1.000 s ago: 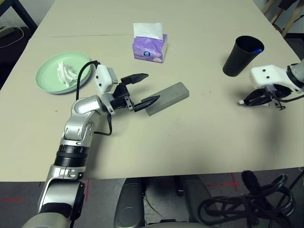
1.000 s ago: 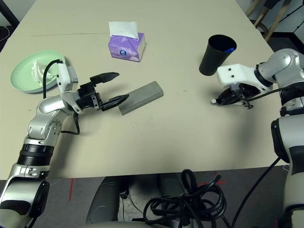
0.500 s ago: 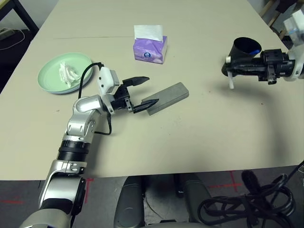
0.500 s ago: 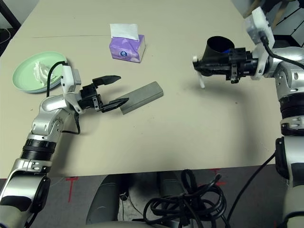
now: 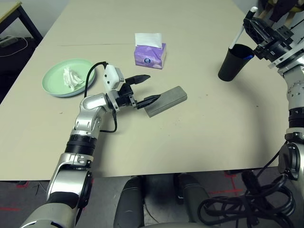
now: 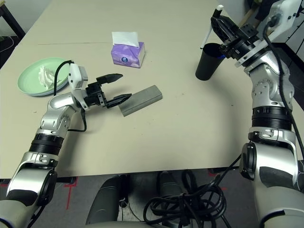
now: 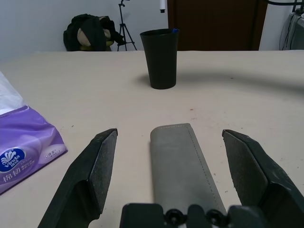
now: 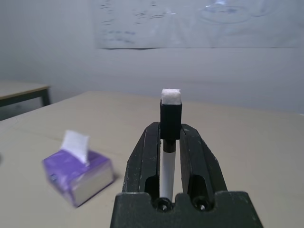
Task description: Organize and tidy the items on the table.
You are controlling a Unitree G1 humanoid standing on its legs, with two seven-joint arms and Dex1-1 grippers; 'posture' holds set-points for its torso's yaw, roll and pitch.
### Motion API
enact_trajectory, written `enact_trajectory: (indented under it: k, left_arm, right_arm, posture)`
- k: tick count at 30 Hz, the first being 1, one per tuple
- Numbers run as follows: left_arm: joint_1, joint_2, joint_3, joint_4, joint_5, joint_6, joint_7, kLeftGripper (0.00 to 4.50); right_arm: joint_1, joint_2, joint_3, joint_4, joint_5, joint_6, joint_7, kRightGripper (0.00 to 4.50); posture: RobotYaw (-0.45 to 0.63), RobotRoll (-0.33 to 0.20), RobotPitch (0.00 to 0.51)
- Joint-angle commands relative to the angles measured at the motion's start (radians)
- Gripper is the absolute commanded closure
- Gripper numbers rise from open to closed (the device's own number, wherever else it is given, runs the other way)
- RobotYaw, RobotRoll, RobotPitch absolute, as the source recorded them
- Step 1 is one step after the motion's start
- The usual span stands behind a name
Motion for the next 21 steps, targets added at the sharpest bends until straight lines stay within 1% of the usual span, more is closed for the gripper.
enact_trajectory:
  k: [1, 10, 13, 21]
  left_arm:
    - [0.001, 0.010, 0.001, -0.003, 0.012, -0.005, -0.004, 0.00]
    - [-0.009, 0.011, -0.002, -0.009, 0.013, 0.000, -0.005, 0.00]
    - [-0.015, 0.010, -0.002, -0.011, 0.012, 0.002, -0.004, 0.00]
    - [-0.016, 0.014, -0.001, -0.014, 0.010, 0.007, -0.008, 0.00]
  right_arm:
    - [-0.053, 0.000, -0.022, 0.014, -0.043, 0.088, -0.174, 4.08]
    - [-0.091, -0.006, -0.008, -0.006, -0.073, 0.185, -0.276, 4.08]
    - [-0.077, -0.020, 0.017, -0.011, -0.103, 0.201, -0.264, 4.08]
    - [-0.035, -0.002, 0.014, -0.024, -0.117, 0.200, -0.270, 4.08]
  posture:
    - [-0.04, 0.000, 0.107]
    - [-0.04, 0.000, 0.115]
    - [-0.04, 0.000, 0.117]
    - [-0.04, 0.000, 0.123]
